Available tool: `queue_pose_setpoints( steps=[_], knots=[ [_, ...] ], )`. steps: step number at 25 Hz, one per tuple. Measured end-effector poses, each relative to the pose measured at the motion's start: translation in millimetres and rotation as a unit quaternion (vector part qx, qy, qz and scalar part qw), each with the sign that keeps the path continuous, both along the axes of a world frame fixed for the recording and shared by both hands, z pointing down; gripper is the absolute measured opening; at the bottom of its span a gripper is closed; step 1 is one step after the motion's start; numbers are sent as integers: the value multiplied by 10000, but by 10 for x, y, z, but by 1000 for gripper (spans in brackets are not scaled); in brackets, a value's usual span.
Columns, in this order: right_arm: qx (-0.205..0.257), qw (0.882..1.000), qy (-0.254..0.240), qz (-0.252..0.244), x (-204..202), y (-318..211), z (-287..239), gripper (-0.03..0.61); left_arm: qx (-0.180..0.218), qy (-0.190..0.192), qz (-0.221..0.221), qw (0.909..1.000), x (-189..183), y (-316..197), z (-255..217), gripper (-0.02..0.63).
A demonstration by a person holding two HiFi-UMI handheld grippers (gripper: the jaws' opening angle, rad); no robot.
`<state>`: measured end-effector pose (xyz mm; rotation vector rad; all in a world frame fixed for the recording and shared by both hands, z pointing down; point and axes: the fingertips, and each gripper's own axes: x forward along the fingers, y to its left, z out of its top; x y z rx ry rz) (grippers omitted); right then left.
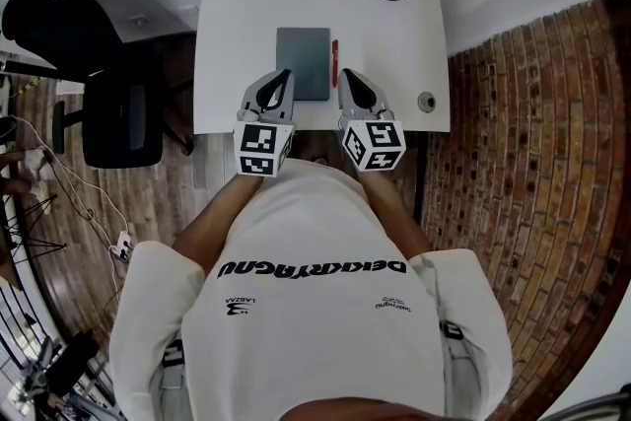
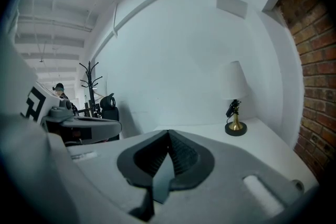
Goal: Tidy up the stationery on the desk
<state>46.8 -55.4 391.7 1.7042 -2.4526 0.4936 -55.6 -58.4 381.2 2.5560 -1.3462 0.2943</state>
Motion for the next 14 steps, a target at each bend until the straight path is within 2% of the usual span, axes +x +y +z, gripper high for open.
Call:
queue_pose_setpoints(
  steps=[14],
  knots=[
    [-152, 9998, 116, 59, 15, -16, 101, -2, -16, -71, -19, 10000, -56, -37, 91, -2]
  ],
)
